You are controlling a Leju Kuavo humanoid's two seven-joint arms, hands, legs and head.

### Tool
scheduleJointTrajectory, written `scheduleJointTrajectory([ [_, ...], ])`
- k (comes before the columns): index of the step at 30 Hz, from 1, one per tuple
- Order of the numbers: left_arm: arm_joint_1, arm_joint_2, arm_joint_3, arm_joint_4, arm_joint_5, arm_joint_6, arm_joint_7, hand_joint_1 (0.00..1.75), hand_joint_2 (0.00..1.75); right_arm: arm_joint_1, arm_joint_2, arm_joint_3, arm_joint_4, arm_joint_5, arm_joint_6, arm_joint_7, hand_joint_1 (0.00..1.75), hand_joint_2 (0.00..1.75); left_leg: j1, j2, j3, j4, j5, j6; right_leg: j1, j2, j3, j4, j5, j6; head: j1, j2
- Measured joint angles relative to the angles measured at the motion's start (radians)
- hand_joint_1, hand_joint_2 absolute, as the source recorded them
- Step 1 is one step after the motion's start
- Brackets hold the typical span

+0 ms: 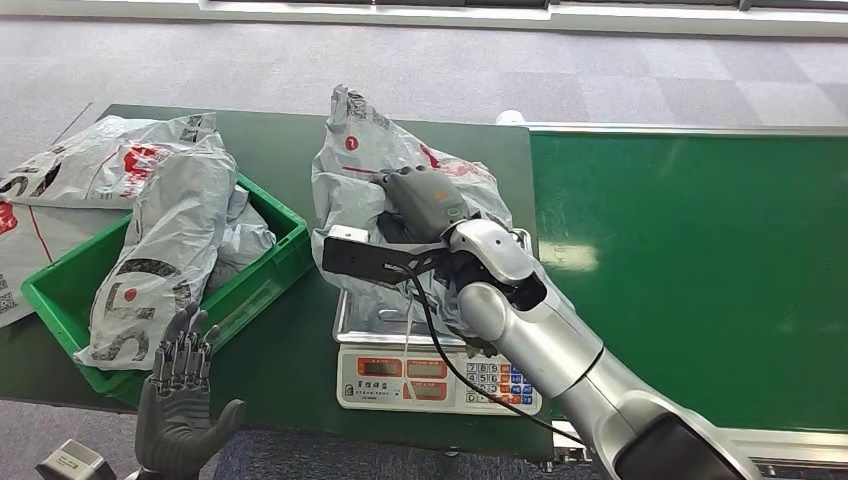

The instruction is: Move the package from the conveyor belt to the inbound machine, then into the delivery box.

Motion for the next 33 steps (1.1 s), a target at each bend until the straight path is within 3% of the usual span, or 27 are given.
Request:
scheduleJointTrajectory([
  [8,-0.008,0.004,0.000,0.007,0.019,0.021,0.017,0.00,1.75,-0.018,0.013,0.033,0.043,0.038,0.090,0.006,1.75,1.75,0.000,0.000,0.000,0.000,0.000,0.000,0.001,0.000,0.000,0.000,0.000,0.000,0.000,0.000],
  [19,-0.015,0.007,0.000,0.007,0.024,0.027,0.024,0.00,1.75,-0.025,0.026,0.053,0.089,0.050,0.113,0.018,1.75,1.75,0.000,0.000,0.000,0.000,0.000,0.000,0.000,0.000,0.000,0.000,0.000,0.000,0.000,0.000],
  [20,-0.015,0.007,0.000,0.007,0.026,0.030,0.026,0.00,1.75,-0.028,0.027,0.055,0.094,0.052,0.129,0.026,1.46,1.75,0.000,0.000,0.000,0.000,0.000,0.000,0.000,0.000,0.000,0.000,0.000,0.000,0.000,0.000],
  [23,-0.014,0.008,0.000,0.007,0.032,0.038,0.039,0.00,1.75,-0.038,0.034,0.061,0.116,0.049,0.190,0.042,0.15,1.75,0.000,0.000,0.000,0.000,0.000,0.000,0.001,0.000,0.000,0.000,0.000,0.000,0.000,0.000],
  [24,-0.014,0.008,0.000,0.006,0.033,0.039,0.043,0.00,1.75,-0.041,0.038,0.064,0.126,0.044,0.208,0.042,0.00,1.75,0.000,0.000,0.000,0.000,0.000,0.000,0.001,0.000,0.000,0.000,0.000,0.000,0.000,0.000],
  [33,-0.009,-0.008,0.012,-0.019,0.024,0.056,0.060,0.00,1.75,-0.068,0.083,0.080,0.198,0.003,0.249,0.007,0.00,1.75,0.000,0.001,-0.001,0.000,0.000,0.000,0.001,0.001,-0.001,0.000,0.000,0.000,0.000,0.000],
])
